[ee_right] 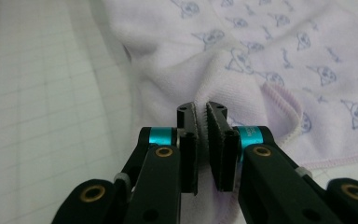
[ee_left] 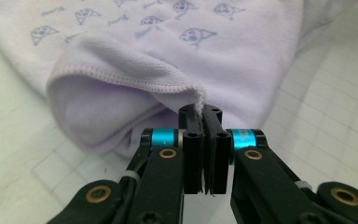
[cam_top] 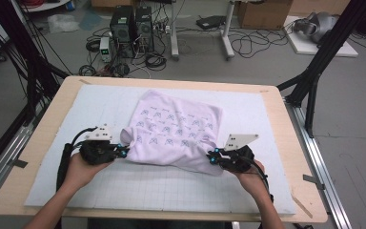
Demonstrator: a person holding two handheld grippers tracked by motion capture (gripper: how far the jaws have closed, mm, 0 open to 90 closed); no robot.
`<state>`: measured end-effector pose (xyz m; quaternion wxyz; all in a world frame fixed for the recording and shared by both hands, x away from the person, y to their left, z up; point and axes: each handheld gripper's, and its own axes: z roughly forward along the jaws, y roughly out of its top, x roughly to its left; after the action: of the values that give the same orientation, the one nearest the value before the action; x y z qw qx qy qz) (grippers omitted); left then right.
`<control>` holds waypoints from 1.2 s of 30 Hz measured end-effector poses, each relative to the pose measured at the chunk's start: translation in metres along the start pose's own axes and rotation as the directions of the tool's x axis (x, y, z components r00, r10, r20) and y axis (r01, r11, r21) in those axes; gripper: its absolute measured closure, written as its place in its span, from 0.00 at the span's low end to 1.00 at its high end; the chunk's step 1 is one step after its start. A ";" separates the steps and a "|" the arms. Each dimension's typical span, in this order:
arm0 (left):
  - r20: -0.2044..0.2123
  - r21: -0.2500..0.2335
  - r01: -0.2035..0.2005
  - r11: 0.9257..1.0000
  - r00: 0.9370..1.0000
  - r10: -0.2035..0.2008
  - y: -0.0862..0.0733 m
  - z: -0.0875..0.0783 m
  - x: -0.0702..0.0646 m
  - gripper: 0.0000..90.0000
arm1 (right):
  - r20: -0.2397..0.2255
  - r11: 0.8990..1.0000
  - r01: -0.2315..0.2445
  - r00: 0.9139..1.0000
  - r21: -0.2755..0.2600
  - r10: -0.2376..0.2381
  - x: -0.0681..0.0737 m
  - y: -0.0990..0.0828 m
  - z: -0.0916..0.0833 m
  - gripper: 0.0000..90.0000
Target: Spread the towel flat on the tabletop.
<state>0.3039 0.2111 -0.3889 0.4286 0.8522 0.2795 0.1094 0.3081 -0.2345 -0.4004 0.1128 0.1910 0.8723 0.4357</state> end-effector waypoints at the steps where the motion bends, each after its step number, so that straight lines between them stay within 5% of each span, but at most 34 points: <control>1: -0.005 -0.009 -0.003 1.000 1.000 0.003 -0.002 -0.008 -0.003 0.97 | -0.002 1.000 0.008 1.000 -0.008 -0.008 0.003 0.002 -0.003 0.93; 8: -0.004 -0.049 -0.021 0.999 1.000 0.021 -0.019 -0.059 -0.031 0.97 | -0.059 0.998 0.053 0.997 -0.023 -0.054 0.034 0.012 -0.026 0.94; 12: 0.020 -0.051 -0.035 0.998 0.999 0.036 -0.028 -0.070 -0.041 0.93 | -0.152 0.994 0.098 0.983 -0.049 -0.104 0.057 0.016 -0.041 0.86; 14: 0.009 -0.053 -0.040 0.998 0.999 0.041 -0.028 -0.067 -0.040 0.73 | -0.135 0.994 0.093 0.986 -0.064 -0.101 0.060 0.018 -0.046 0.78; 16: 0.015 -0.045 -0.031 0.999 0.999 0.032 -0.027 -0.056 -0.035 0.64 | -0.104 0.995 0.083 0.991 -0.054 -0.088 0.054 0.017 -0.044 0.74; 19: 0.054 -0.030 -0.037 0.999 0.998 0.038 -0.027 -0.035 -0.028 0.61 | -0.086 0.998 0.051 0.995 -0.025 -0.053 0.043 0.011 -0.027 0.66; 23: 0.097 0.055 -0.062 0.997 0.994 0.056 -0.032 0.005 -0.018 0.59 | -0.075 0.998 0.019 0.997 0.058 -0.014 0.027 -0.006 0.010 0.60; 25: 0.115 0.104 -0.085 0.991 0.991 0.073 -0.036 0.018 -0.015 0.60 | -0.094 0.995 -0.001 0.996 0.095 0.010 0.023 -0.014 0.024 0.62; 27: 0.131 0.129 -0.121 0.984 0.986 0.104 -0.043 0.027 -0.016 0.72 | -0.100 0.993 0.003 0.995 0.115 0.008 0.023 -0.019 0.032 0.69; 30: 0.133 0.130 -0.112 0.985 0.987 0.094 -0.043 0.024 -0.015 0.93 | -0.097 0.993 0.020 0.995 0.115 -0.009 0.025 -0.019 0.032 0.83; 36: 0.142 0.129 -0.150 0.980 0.981 0.131 -0.046 0.002 -0.029 0.96 | -0.096 0.994 0.040 0.995 0.097 -0.031 0.034 -0.016 0.020 0.90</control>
<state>0.2629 0.2153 -0.4249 0.3772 0.9029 0.1962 0.0628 0.2811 -0.2143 -0.4267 0.0697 0.1599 0.9004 0.3985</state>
